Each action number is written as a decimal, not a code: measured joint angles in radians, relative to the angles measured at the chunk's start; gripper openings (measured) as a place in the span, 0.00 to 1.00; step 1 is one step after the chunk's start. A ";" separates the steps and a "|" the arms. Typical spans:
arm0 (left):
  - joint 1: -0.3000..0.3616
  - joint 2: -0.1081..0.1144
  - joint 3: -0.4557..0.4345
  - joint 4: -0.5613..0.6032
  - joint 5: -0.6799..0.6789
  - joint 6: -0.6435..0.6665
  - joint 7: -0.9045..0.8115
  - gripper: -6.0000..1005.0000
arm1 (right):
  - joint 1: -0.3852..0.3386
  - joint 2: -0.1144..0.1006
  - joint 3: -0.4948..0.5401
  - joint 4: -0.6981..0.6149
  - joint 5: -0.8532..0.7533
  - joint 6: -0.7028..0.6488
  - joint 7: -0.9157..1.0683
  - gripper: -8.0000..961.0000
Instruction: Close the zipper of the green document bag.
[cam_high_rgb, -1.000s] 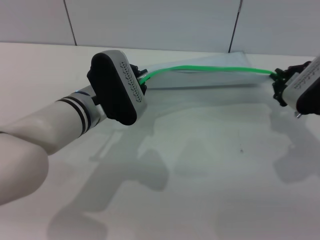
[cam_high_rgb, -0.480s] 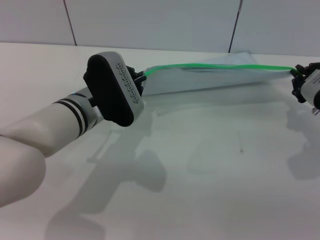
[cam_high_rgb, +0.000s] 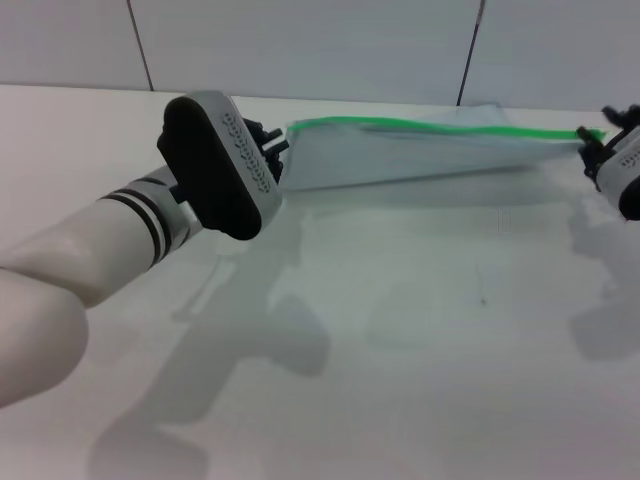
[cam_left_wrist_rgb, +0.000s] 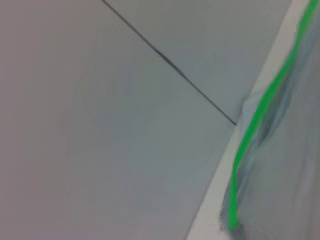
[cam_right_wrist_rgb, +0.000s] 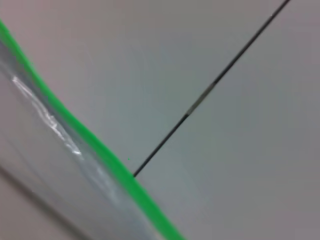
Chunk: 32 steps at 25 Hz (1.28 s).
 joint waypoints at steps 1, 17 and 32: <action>0.000 0.000 -0.001 -0.002 -0.001 -0.009 -0.001 0.09 | -0.005 0.001 -0.013 0.000 0.001 0.036 0.006 0.23; 0.048 0.002 0.070 -0.024 -0.225 -0.414 -0.037 0.37 | -0.063 0.001 -0.265 -0.004 0.004 0.550 0.573 0.70; 0.155 0.010 0.109 0.141 -0.289 -0.513 -0.390 0.56 | -0.079 -0.002 -0.474 0.045 0.247 0.815 0.712 0.73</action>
